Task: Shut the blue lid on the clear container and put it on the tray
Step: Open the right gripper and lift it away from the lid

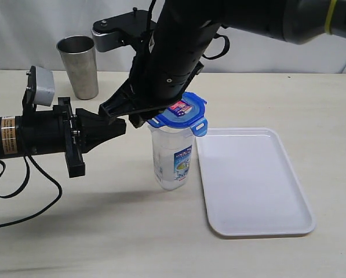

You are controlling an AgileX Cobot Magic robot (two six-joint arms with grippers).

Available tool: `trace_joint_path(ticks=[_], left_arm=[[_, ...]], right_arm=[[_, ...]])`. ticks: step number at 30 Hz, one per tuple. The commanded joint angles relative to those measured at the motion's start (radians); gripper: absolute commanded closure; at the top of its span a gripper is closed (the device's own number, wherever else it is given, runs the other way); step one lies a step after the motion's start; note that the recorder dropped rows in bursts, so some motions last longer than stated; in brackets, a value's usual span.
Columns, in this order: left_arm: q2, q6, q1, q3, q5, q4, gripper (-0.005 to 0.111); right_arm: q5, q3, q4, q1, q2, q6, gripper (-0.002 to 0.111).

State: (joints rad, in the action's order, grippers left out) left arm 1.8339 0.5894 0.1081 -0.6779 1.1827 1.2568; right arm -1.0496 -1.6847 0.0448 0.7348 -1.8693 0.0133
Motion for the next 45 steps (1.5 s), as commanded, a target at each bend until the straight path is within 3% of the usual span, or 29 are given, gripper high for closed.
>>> trace_joint_path(ticks=[1, 9, 17, 20, 23, 33, 41, 45], left_arm=[[0.005, 0.005, 0.009, 0.005, -0.001, -0.014, 0.107], [0.005, 0.005, 0.009, 0.005, -0.001, -0.014, 0.107], [0.005, -0.026, 0.009, 0.005, -0.038, -0.065, 0.107], [0.005, -0.074, 0.009, 0.005, -0.068, -0.149, 0.107], [0.005, -0.079, 0.009, -0.005, -0.106, -0.169, 0.107], [0.005, -0.073, 0.009, -0.016, -0.095, -0.133, 0.107], [0.005, 0.013, 0.009, -0.014, -0.095, 0.013, 0.107], [0.005, 0.026, 0.009, -0.014, -0.091, 0.044, 0.107]], right_arm=[[0.022, -0.002, 0.011, 0.001, -0.002, 0.019, 0.079], [0.058, -0.026, -0.033, -0.001, 0.048, 0.012, 0.079], [0.073, -0.026, -0.439, -0.007, 0.133, -0.253, 0.08], [0.032, -0.024, -0.467, -0.058, 0.132, -0.262, 0.087], [0.043, 0.012, -0.408, -0.145, 0.132, -0.235, 0.104], [0.232, 0.222, 0.171, -0.442, 0.13, 0.214, 0.104], [0.32, 0.302, 0.242, -0.477, 0.104, 0.356, 0.104], [0.334, 0.302, 0.407, -0.477, 0.103, 0.49, 0.104]])
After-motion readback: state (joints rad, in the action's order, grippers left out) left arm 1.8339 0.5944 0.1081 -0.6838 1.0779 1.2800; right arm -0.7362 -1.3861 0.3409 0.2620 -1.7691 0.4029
